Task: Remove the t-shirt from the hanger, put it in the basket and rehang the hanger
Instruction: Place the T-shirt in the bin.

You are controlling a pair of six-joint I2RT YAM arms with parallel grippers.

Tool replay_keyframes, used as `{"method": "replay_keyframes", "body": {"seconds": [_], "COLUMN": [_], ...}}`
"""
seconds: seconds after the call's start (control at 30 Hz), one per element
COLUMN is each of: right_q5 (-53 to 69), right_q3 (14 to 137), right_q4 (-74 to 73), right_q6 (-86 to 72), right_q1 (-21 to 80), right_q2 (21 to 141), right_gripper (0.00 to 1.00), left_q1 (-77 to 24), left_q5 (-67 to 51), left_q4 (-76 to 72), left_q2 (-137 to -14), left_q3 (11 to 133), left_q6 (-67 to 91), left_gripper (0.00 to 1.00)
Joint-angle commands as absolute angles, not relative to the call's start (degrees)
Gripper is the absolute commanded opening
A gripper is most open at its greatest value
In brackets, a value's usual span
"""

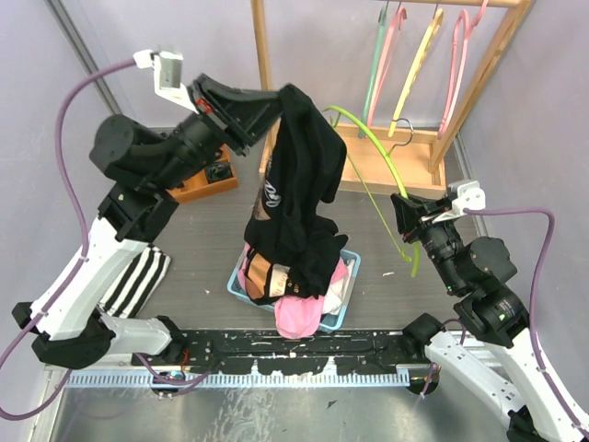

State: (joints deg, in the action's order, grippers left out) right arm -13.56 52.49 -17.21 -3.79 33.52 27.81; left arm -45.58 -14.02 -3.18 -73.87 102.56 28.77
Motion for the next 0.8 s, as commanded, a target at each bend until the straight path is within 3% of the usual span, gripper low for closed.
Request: {"method": "replay_keyframes", "body": {"seconds": [0.0,0.77], "right_q5": [-13.1,-11.77], "right_q3": [53.18,55.85], "right_q4": [-11.26,-9.17], "right_q6": [-4.44,-3.94], "right_q1": [33.4,33.39], "right_q2": [28.92,35.58], "right_gripper": [0.01,0.01], "left_q1": [-47.96,-69.61], "left_q5": [-10.04,20.47], "left_q4": [-2.95,26.58], "left_q2": [-67.8,-56.64], "left_q3": [96.8,74.82], "left_q6": [26.5,16.0], "left_gripper": [0.0,0.0]}}
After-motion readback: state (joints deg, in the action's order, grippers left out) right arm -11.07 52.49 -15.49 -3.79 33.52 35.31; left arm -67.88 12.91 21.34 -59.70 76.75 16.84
